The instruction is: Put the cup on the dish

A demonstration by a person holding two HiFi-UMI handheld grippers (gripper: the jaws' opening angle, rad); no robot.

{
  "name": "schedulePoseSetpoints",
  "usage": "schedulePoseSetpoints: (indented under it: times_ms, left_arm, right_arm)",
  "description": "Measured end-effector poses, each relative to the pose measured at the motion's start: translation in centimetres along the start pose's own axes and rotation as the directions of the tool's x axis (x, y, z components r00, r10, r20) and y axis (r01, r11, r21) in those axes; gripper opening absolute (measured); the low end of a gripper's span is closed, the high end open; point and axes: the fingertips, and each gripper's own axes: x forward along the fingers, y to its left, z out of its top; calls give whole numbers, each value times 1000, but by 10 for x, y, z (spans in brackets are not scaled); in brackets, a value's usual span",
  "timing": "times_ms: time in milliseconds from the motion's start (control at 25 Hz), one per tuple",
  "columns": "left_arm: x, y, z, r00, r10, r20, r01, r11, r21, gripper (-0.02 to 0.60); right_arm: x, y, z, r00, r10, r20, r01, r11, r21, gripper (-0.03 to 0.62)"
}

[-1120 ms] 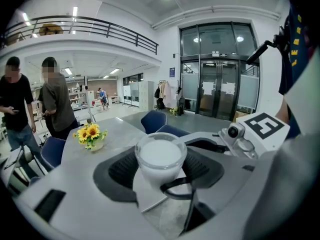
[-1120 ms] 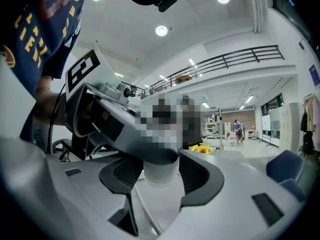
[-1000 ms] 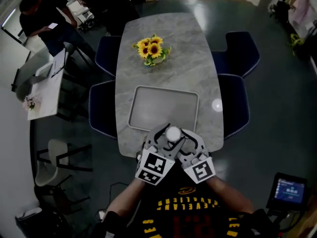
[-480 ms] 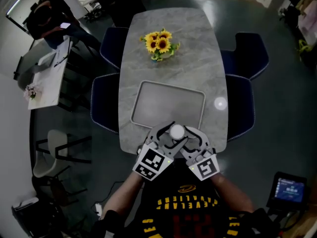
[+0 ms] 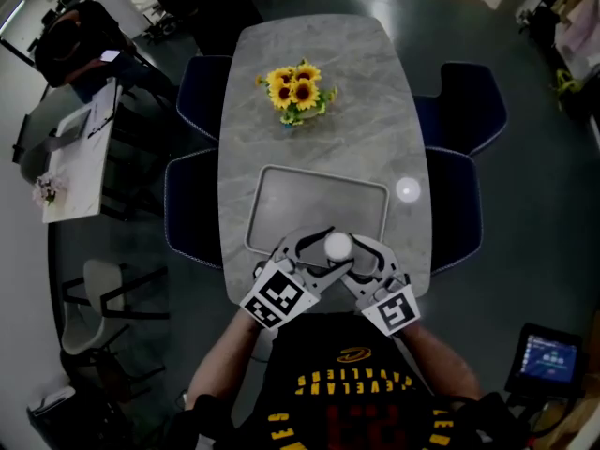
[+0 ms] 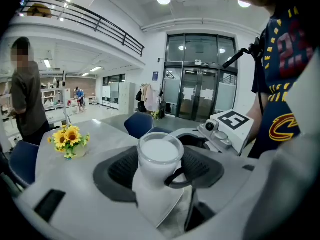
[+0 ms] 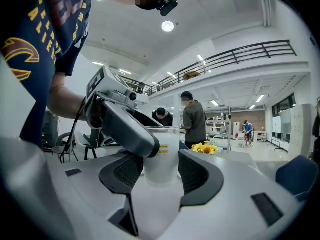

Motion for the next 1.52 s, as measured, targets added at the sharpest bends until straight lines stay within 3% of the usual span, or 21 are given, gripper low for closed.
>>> schedulePoseSetpoints:
  times_ms: [360, 880, 1520]
  left_arm:
    - [23, 42, -37, 991, -109, -74, 110, 994, 5, 270]
    - [48, 76, -90, 981, -103, -161, 98, 994, -39, 270]
    - [82, 97, -158, 954, -124, -272, 114, 992, -52, 268]
  right_arm:
    - [39, -20, -46, 996, 35, -83, -39, 998, -48, 224]
    - [72, -28, -104, 980, 32, -197, -42, 998, -47, 224]
    - [95, -34, -176, 921, 28, -389, -55, 997, -57, 224]
